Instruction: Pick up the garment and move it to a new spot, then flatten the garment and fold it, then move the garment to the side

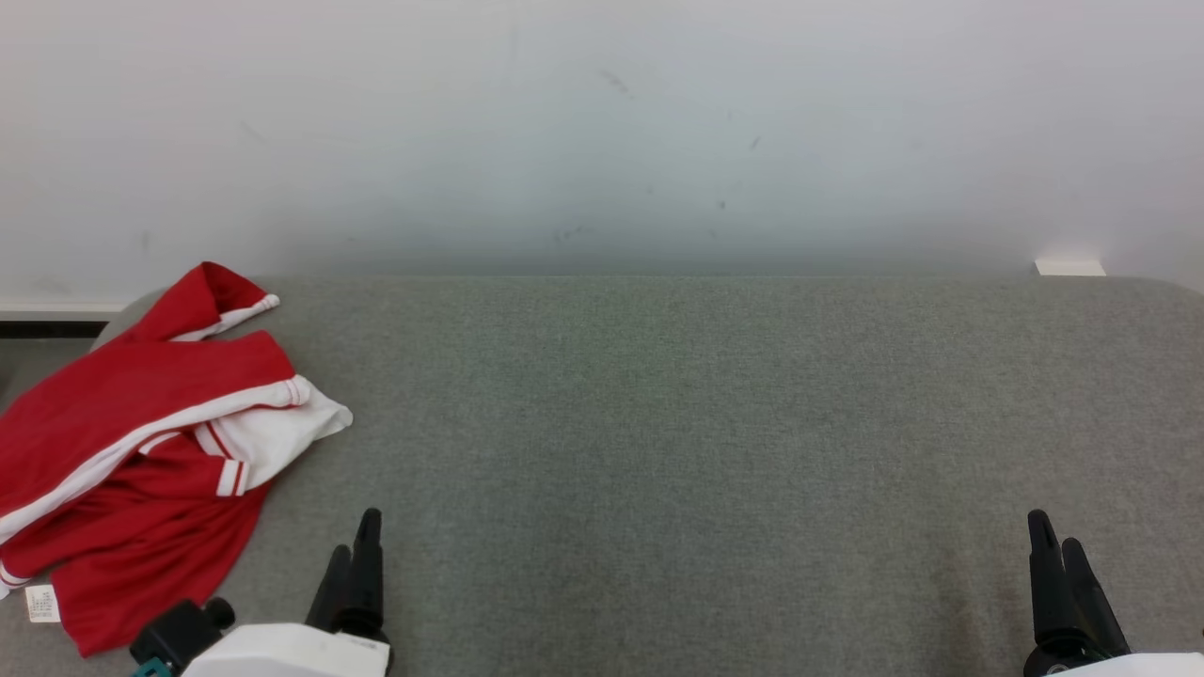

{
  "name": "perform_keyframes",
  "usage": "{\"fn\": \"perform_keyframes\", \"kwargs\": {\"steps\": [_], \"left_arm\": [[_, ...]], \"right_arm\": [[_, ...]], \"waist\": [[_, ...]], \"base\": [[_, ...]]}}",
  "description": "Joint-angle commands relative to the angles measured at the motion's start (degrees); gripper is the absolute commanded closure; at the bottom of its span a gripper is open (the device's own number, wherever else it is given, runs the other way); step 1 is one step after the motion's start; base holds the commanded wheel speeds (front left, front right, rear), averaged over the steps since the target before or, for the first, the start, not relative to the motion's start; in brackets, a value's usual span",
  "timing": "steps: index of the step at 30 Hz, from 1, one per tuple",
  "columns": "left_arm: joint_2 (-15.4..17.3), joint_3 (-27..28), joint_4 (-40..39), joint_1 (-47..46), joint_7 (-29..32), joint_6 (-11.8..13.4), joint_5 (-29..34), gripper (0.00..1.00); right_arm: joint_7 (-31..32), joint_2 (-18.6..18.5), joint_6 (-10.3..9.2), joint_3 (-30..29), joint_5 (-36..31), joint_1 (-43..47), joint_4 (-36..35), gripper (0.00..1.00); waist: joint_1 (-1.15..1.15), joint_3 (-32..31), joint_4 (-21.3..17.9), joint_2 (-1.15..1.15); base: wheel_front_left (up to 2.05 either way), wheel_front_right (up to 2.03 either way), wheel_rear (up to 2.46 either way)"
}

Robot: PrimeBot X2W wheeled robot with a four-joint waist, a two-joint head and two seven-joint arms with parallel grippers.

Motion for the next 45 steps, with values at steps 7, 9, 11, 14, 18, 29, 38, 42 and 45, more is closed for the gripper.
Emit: {"fn": "perform_keyframes", "kwargs": {"steps": [7, 9, 11, 14, 18, 29, 38, 42, 45], "left_arm": [[0.5, -1.1, -1.3, 0.0, -1.7, 1.3, 7.3, 0.00], [0.5, -1.4, -1.4, 0.1, -2.1, 1.6, 9.1, 0.00], [0.5, -1.7, -1.4, 0.2, -2.5, 1.9, 10.6, 0.00], [0.5, -2.1, -1.5, 0.2, -3.0, 2.3, 12.9, 0.00], [0.5, -2.7, -1.6, 0.3, -3.8, 2.9, 16.2, 0.00], [0.6, -4.0, -2.1, 0.7, -5.5, 3.9, 24.2, 0.00], [1.0, -5.0, -2.0, 1.5, -6.9, 4.3, 30.4, 0.00], [1.3, -5.2, -2.1, 1.8, -7.5, 4.6, 32.7, 0.00], [1.5, -5.3, -2.0, 2.1, -7.9, 4.9, 34.4, 0.00]], "right_arm": [[-1.7, -0.8, -0.04, 0.8, -6.5, 0.5, -1.2, 0.00], [-2.1, -0.9, -0.04, 1.0, -8.0, 0.6, -1.3, 0.00], [-2.4, -0.9, -0.04, 1.1, -9.5, 0.8, -1.4, 0.00], [-3.0, -1.0, -0.05, 1.4, -11.6, 1.0, -1.7, 0.00], [-3.7, -1.1, -0.05, 1.8, -14.3, 1.4, -2.1, 0.00], [-5.5, -1.4, -0.06, 2.4, -21.6, 2.3, -2.8, 0.00], [-6.8, -1.8, -0.07, 2.2, -26.9, 2.7, -2.7, 0.00], [-7.4, -1.7, -0.07, 1.9, -28.9, 2.9, -2.7, 0.00], [-7.8, -1.6, -0.08, 1.7, -30.1, 3.1, -2.8, 0.00]], "waist": [[0.00, 0.0, 0.0, 0.00], [0.00, 0.0, 0.0, 0.00], [0.00, 0.0, 0.0, 0.00], [0.00, 0.0, 0.1, 0.00], [0.00, 0.0, 0.1, 0.00], [0.00, 0.1, 0.1, 0.00], [0.00, 0.0, 0.1, 0.00], [0.00, 0.1, 0.2, 0.00], [0.00, 0.1, 0.3, 0.00]], "base": [[0.00, 0.00, 0.00], [0.00, 0.00, 0.00], [0.00, 0.00, 0.00], [0.00, 0.00, 0.00], [0.00, 0.00, 0.00], [0.00, 0.00, 0.00], [0.00, 0.00, 0.00], [0.00, 0.00, 0.00], [0.00, 0.00, 0.00]]}}
